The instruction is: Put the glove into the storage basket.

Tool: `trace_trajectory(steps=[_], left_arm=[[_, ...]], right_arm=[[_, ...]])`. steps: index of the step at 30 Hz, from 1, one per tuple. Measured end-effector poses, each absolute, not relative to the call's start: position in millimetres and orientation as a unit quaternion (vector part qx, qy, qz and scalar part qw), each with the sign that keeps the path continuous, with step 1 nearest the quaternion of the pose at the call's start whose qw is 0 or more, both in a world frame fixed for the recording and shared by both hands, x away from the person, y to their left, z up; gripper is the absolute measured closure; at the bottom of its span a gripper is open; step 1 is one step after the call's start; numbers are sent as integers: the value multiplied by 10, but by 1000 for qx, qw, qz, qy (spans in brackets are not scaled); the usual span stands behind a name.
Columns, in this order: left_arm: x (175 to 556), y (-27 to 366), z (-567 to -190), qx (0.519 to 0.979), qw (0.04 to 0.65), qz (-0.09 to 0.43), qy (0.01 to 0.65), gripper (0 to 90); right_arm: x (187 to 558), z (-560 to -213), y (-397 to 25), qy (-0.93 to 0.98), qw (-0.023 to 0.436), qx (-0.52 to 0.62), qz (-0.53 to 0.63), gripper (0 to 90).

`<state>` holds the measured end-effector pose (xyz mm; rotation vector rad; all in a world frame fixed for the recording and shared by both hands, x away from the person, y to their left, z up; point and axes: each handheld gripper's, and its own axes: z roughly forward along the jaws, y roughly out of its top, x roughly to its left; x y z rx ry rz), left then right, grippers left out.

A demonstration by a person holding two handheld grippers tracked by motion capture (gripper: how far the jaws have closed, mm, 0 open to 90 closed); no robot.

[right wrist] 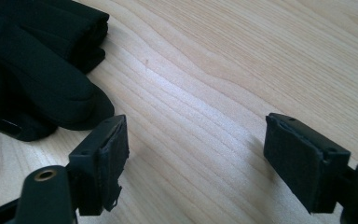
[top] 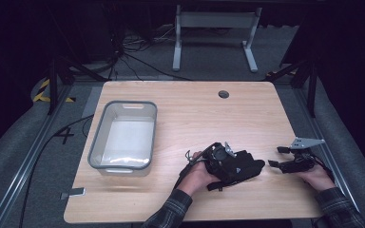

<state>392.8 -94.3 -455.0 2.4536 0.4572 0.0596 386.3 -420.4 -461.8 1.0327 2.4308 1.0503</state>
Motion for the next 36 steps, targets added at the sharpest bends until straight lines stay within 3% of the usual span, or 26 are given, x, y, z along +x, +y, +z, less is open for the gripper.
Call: trace_trajectory(steps=[6, 16, 31, 36], left_arm=[[3911, -931, -4529, 931, 320, 17, 174, 329], [3893, -934, -4500, 932, 321, -16, 166, 642], [3921, -846, -4394, 921, 335, -37, 194, 678], [3936, -787, -4309, 915, 344, -40, 205, 680]], right_arm=[[3862, -4618, -4201, 847, 148, 357, 364, 225], [3852, -4625, -4173, 852, 154, 350, 357, 197], [3852, -4627, -4158, 855, 158, 350, 350, 159], [3868, -4634, -4150, 856, 156, 355, 341, 75]])
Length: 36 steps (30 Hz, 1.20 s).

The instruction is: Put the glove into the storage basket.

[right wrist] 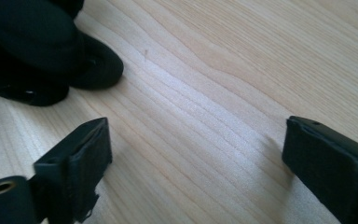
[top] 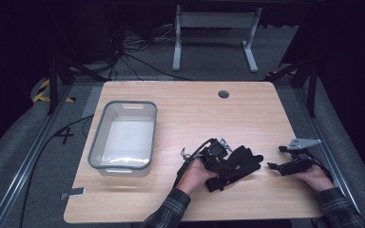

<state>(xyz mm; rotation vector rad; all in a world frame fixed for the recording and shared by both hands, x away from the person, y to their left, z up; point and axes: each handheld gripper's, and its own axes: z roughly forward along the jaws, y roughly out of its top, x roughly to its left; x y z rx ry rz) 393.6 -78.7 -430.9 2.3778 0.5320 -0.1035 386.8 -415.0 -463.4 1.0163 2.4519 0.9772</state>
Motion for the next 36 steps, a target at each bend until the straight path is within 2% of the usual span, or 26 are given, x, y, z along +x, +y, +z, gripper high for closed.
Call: trace_trajectory(steps=[8, 36], left_arm=[[3950, -673, -4179, 904, 363, -38, 221, 680], [4102, -128, -3560, 879, 388, 24, 277, 677]], right_arm=[[3870, -4636, -4147, 857, 155, 355, 340, 66], [3871, -4637, -4146, 857, 154, 355, 341, 62]])
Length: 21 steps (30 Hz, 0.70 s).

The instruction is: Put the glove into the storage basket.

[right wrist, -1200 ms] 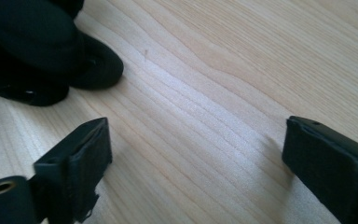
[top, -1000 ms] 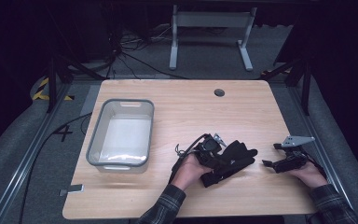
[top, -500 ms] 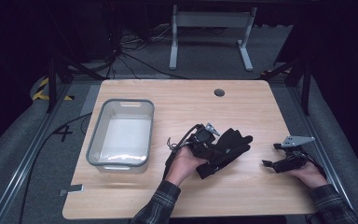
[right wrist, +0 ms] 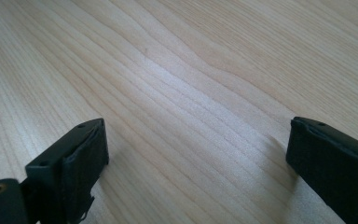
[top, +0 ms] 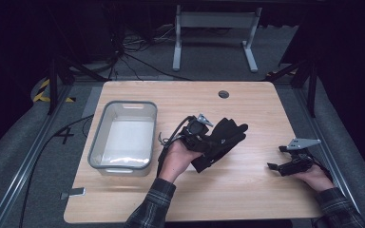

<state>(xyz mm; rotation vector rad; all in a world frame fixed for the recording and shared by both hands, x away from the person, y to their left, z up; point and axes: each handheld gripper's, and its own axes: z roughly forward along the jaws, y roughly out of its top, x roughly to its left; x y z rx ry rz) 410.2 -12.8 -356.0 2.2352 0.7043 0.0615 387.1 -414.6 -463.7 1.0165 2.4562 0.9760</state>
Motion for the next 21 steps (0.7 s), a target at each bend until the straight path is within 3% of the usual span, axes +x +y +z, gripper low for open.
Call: trace_trajectory(steps=[21], left_arm=[[4200, 705, -3335, 843, 393, 84, 358, 675]], right_arm=[[3883, -4644, -4133, 861, 152, 353, 332, 2]])
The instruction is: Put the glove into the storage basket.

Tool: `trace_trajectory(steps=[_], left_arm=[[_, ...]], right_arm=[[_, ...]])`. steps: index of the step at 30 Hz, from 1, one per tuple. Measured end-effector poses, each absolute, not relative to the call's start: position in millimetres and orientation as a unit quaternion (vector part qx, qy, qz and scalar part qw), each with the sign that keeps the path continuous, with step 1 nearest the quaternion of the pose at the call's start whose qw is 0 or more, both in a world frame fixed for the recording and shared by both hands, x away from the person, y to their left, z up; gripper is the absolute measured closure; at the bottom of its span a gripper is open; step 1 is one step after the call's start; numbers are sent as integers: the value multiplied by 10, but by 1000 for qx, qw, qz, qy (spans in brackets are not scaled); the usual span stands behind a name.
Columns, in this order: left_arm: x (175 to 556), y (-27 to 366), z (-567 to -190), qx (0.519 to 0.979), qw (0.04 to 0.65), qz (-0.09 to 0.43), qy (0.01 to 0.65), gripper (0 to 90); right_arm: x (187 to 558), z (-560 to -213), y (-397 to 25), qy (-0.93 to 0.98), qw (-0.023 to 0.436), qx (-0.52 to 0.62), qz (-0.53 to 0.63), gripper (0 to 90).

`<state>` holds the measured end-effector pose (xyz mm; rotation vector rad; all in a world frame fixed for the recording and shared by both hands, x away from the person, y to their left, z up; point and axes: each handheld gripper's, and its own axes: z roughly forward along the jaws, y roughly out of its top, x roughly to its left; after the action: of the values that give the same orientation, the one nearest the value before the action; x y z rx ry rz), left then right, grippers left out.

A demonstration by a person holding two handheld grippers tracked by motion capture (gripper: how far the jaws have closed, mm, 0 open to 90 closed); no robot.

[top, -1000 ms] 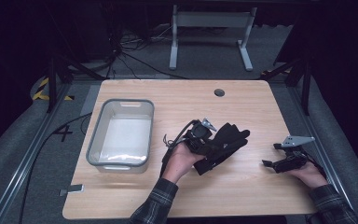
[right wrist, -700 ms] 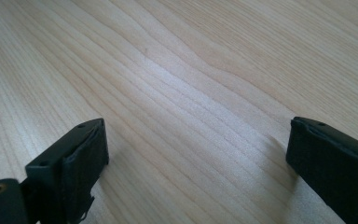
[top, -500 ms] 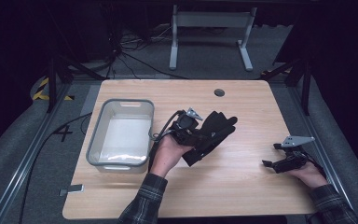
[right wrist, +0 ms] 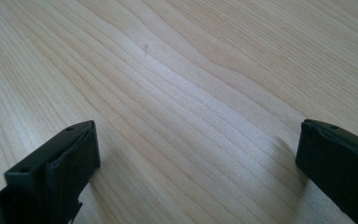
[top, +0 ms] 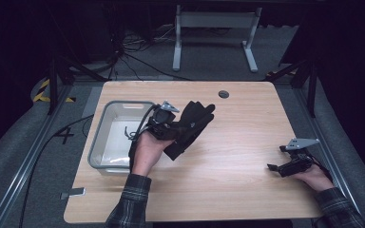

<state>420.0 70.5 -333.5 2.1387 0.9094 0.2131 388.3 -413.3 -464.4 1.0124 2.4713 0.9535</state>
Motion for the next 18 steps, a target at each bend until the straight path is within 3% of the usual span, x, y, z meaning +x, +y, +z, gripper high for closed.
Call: trace_trajectory(steps=[18], left_arm=[[4119, 1399, -3255, 808, 389, 130, 423, 675]], right_arm=[[3883, -4644, -4133, 861, 152, 353, 332, 3]])
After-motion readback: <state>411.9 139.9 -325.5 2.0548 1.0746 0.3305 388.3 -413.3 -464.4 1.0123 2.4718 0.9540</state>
